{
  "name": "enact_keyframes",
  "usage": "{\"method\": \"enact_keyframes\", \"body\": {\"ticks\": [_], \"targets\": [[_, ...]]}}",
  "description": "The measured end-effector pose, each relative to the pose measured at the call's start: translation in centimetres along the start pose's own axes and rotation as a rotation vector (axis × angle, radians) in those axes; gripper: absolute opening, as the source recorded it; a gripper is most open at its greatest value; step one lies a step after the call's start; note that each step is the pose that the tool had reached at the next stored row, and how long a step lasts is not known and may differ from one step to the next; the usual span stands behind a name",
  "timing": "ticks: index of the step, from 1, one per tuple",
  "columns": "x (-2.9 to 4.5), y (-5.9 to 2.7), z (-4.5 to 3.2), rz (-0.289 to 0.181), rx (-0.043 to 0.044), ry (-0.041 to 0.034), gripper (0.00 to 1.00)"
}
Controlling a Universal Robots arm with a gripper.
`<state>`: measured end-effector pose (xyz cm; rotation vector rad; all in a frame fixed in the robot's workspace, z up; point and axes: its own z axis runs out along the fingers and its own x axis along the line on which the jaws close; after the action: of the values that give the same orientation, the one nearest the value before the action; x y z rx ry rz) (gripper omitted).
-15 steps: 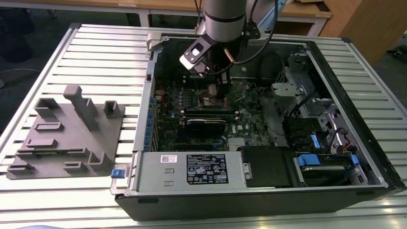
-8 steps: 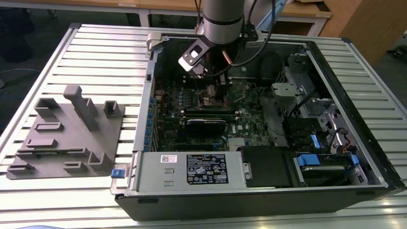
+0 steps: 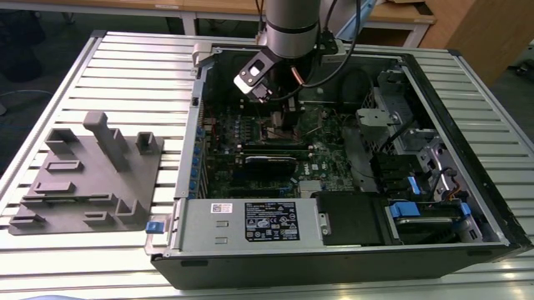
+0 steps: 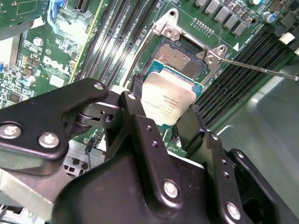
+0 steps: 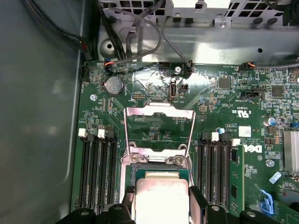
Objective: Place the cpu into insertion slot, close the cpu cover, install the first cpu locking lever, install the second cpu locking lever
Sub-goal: 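Place the cpu into insertion slot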
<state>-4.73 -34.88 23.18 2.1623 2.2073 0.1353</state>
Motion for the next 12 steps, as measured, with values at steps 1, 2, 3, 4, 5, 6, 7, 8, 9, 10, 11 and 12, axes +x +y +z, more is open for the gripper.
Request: {"method": "enact_keyframes", "body": {"ticks": [1,2,3,4,5,6,7,8,9,10,11,12], "targets": [[0.01,-0.04,0.01,0.000,-0.0001,0.0008,0.54],[0.03,-0.11,0.02,0.000,-0.0001,0.0019,0.54],[0.06,-0.19,0.03,0.000,-0.0001,0.0028,0.54],[0.09,-0.28,0.05,0.000,-0.0003,0.0037,0.54],[0.10,-0.37,0.09,0.000,-0.0005,0.0041,0.54],[0.11,-0.42,0.15,0.000,-0.0007,0.0043,0.54],[0.11,-0.48,0.22,0.000,-0.0010,0.0044,0.54],[0.11,-0.53,0.33,0.000,-0.0018,0.0045,0.54],[0.11,-0.58,0.46,0.000,-0.0028,0.0047,0.54],[0.10,-0.61,0.59,0.000,-0.0037,0.0051,0.54],[0.10,-0.62,0.70,0.000,-0.0040,0.0055,0.54],[0.12,-0.63,0.79,0.000,-0.0041,0.0056,0.54]]}}
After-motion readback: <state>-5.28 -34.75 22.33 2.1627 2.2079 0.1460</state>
